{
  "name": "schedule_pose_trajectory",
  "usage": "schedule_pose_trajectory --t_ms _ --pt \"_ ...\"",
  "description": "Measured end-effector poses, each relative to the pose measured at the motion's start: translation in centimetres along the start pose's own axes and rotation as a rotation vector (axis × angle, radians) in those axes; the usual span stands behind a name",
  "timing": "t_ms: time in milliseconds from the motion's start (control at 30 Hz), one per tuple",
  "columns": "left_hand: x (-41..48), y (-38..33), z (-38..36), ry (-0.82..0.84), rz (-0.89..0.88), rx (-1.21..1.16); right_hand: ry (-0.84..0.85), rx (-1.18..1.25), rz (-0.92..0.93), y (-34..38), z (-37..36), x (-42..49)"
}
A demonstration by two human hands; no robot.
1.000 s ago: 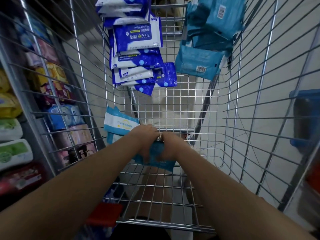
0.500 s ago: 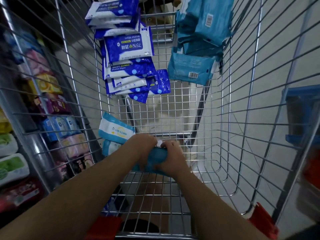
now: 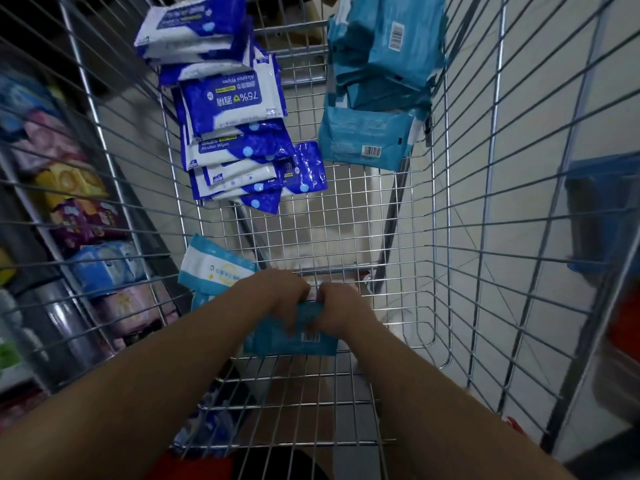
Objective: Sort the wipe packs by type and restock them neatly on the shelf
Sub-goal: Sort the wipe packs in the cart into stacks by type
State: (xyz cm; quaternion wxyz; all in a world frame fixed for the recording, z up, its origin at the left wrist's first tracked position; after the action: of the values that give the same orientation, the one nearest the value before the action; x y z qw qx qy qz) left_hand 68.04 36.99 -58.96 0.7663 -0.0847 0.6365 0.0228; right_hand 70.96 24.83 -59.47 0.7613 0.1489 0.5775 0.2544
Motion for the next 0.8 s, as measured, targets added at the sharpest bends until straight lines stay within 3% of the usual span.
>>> schedule_pose_trajectory --t_ms 100,267,400,633,800 --pt "0.0 -0.1 0.4 0.025 0.014 -0.004 -0.086 0.054 -0.025 -0.1 -1.3 0.0" --pt "0.2 -0.2 0.7 0.051 0.037 0.026 -0.23 0.475 -0.137 -1.0 -2.0 -0.3" --pt "0.7 0.2 0.0 0.072 0.029 0.015 -0.109 0.642 -0.141 -0.9 -1.7 -0.3" --pt "0.2 1.2 -1.3 0.025 -0.036 -0.08 0.001 0.4 0.056 0.5 -1.6 -0.4" --pt "-0.3 1.8 -1.2 0.062 -0.026 -0.223 0.114 0.409 0.029 0.4 -0.7 0.1"
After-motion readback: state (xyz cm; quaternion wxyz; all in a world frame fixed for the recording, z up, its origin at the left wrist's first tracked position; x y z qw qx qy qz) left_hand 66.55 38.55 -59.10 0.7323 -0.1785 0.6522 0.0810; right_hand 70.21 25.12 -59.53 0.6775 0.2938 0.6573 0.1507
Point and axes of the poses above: each hand's wrist, its own x-axis towards the middle knuckle, its own z-axis out of the back of the hand, y = z × x, the point moved 1 cm from there along x, towards the middle knuckle, and after that the axes turned 6 degrees about z, right-handed, at the moved point
